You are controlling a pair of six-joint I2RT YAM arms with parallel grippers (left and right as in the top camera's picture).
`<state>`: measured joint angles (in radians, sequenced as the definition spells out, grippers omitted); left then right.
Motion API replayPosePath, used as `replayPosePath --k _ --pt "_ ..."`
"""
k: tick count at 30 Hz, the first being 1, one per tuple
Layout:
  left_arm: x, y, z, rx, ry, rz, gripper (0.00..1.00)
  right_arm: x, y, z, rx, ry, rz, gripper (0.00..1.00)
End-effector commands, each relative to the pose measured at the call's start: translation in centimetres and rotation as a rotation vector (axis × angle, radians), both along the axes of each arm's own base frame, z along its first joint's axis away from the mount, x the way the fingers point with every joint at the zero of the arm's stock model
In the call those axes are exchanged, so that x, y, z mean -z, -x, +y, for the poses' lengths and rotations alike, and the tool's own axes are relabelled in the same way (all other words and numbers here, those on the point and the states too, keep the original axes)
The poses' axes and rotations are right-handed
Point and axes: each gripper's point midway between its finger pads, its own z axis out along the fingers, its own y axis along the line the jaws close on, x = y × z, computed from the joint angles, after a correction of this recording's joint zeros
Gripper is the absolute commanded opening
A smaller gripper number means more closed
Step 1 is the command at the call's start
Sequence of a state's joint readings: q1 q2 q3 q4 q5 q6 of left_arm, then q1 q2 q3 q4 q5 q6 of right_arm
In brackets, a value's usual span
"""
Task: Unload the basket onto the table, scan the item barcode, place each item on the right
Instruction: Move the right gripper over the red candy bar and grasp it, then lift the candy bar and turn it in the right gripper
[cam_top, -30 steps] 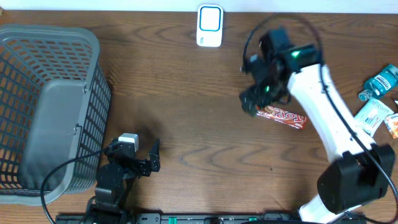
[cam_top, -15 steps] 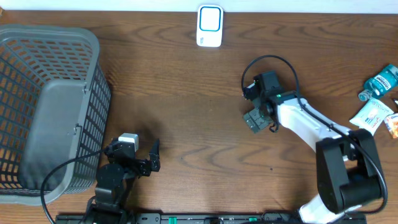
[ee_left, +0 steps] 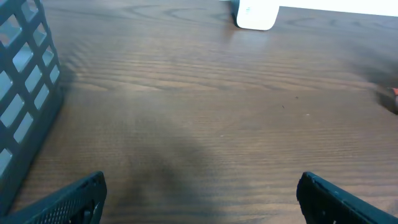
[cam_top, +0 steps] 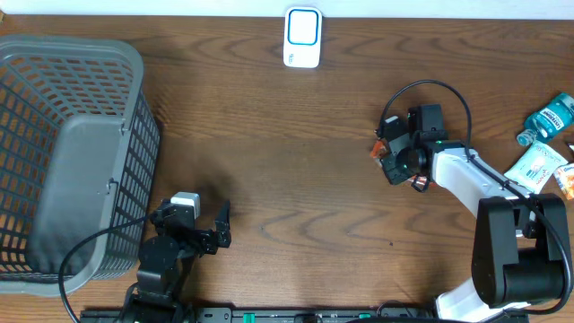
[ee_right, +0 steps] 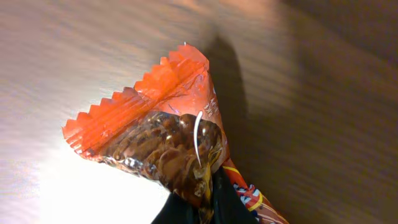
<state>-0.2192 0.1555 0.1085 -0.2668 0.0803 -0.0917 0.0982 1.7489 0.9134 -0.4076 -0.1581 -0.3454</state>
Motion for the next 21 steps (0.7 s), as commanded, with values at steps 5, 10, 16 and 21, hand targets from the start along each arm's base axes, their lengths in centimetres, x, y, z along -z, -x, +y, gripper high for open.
replayPosePath --k 5,10,16,21 --pt "1.3 0.3 -0.2 0.017 -0.015 0.030 0.98 -7.2 1.0 11.7 -0.168 -0.755 0.083 0.01" --pt "1.3 0.3 -0.2 0.017 -0.015 0.030 0.98 -11.7 0.9 13.8 -0.149 -1.033 0.163 0.01" --pt "1.3 0.3 -0.2 0.017 -0.015 0.030 0.98 -17.0 3.7 14.8 -0.127 -1.341 0.509 0.01" --pt "1.3 0.3 -0.2 0.017 -0.015 0.030 0.98 -17.4 4.1 14.8 -0.037 -1.363 0.657 0.01"
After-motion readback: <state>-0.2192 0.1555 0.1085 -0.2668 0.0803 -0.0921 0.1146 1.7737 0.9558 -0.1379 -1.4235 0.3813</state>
